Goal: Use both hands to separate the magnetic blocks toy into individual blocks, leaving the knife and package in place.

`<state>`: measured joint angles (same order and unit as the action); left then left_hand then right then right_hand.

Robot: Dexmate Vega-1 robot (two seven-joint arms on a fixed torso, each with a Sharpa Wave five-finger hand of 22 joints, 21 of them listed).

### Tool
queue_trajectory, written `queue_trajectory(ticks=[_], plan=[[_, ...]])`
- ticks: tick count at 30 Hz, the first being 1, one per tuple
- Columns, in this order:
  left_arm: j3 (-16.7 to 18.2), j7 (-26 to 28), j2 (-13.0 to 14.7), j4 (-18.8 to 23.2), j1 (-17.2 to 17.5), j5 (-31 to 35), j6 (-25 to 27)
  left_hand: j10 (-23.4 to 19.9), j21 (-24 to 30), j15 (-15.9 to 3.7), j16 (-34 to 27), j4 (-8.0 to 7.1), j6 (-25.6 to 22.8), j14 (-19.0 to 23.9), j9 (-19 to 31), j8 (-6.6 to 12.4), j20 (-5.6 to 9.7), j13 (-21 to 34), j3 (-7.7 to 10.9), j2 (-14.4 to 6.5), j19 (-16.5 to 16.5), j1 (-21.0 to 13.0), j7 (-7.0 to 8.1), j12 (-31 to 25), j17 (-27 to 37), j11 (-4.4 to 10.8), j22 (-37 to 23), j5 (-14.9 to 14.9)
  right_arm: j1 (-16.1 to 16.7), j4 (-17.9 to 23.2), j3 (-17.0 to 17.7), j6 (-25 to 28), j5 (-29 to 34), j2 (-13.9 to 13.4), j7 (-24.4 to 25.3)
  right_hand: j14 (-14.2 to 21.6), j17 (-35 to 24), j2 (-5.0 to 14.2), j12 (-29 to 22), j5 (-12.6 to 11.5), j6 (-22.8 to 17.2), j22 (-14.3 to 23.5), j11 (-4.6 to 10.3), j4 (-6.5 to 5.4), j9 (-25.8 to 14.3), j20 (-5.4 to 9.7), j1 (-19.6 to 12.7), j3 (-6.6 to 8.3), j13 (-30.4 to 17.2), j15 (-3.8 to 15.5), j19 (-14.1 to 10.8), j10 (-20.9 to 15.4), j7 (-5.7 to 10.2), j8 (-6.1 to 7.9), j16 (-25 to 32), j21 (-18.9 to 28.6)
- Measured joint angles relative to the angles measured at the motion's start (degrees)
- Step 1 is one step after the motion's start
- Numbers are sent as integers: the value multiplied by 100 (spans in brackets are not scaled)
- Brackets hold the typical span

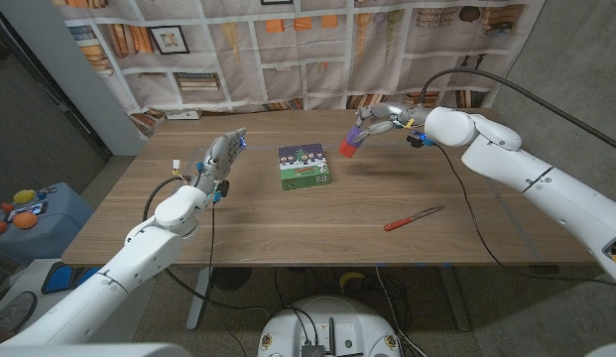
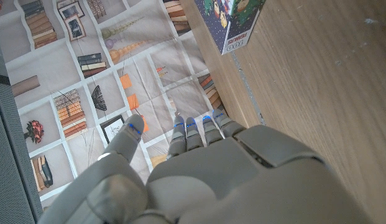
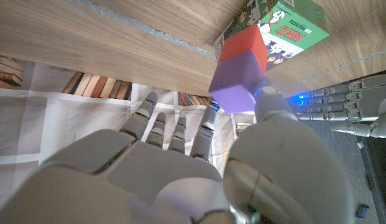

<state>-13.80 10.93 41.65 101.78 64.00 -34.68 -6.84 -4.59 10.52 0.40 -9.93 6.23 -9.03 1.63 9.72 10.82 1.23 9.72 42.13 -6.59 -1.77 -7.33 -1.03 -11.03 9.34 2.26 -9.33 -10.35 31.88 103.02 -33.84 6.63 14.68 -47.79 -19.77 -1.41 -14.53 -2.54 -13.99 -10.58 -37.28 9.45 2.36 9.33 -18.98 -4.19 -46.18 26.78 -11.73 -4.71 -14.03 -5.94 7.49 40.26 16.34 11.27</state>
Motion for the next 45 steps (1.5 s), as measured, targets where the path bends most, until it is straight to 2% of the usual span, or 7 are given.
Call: queue_trajectory(ticks=[6,13,16,18,35,36,45], plan=[[-21,-80,66,81,-34,37,36,31,0,-30,0,234,-22,-31,0,0,-41,0,17,49,1,-158,22,0,0,31,0,0,156,-51,141,-113,-420,-14,223,29,0,0,0,1,-22,0,-11,0,0,39,0,0,0,30,-39,-52,-22,0,0,0],[-71,-226,134,139,-131,73,88,31,0,-30,0,343,-7,-31,0,0,-72,0,29,131,32,-237,54,0,0,30,0,0,333,-144,287,-316,-918,3,488,62,1,0,-22,17,-71,0,8,24,0,72,0,-24,0,62,-71,-136,-71,1,45,0],[-103,-288,149,147,-183,81,108,31,0,-30,0,347,-7,-31,0,0,-72,0,30,101,32,-264,54,0,0,30,-1,0,413,-183,342,-408,-1114,24,603,88,1,-11,-22,17,-85,0,9,24,0,55,-11,-24,9,88,-131,-216,-84,1,45,0],[-133,-340,160,149,-227,84,120,31,0,-30,0,385,-7,-31,0,0,-72,0,26,120,32,-287,53,0,0,30,-1,0,473,-212,384,-472,-1253,45,697,102,1,-37,-22,17,-112,0,10,24,0,71,-38,-24,27,102,-153,-215,-112,120,45,0],[-273,-843,189,124,-434,100,211,137,-36,62,0,456,-63,-185,0,23,-143,30,49,250,104,-507,82,23,14,49,-1,-1,797,-477,583,-747,-1711,252,1030,143,-26,14,-21,40,-142,0,40,24,2,104,-255,-24,31,144,-185,-308,-144,144,90,0],[-402,-895,214,38,-654,95,217,156,-37,62,0,456,-73,-209,0,23,-165,30,49,277,135,-534,73,24,14,30,-1,-1,811,-503,595,-1038,-2070,271,1276,143,-26,14,-21,40,-142,0,31,24,2,123,-255,-24,31,144,-205,-316,-143,144,90,0],[-528,-1262,221,-47,-887,-52,283,406,-78,226,0,456,-39,-555,31,23,-191,29,49,486,613,-848,39,49,14,-74,-16,-1,900,-719,660,-1379,-2471,423,1378,143,-26,14,-21,44,-141,0,10,24,2,133,-254,-24,30,143,-214,-338,-143,144,90,0]])
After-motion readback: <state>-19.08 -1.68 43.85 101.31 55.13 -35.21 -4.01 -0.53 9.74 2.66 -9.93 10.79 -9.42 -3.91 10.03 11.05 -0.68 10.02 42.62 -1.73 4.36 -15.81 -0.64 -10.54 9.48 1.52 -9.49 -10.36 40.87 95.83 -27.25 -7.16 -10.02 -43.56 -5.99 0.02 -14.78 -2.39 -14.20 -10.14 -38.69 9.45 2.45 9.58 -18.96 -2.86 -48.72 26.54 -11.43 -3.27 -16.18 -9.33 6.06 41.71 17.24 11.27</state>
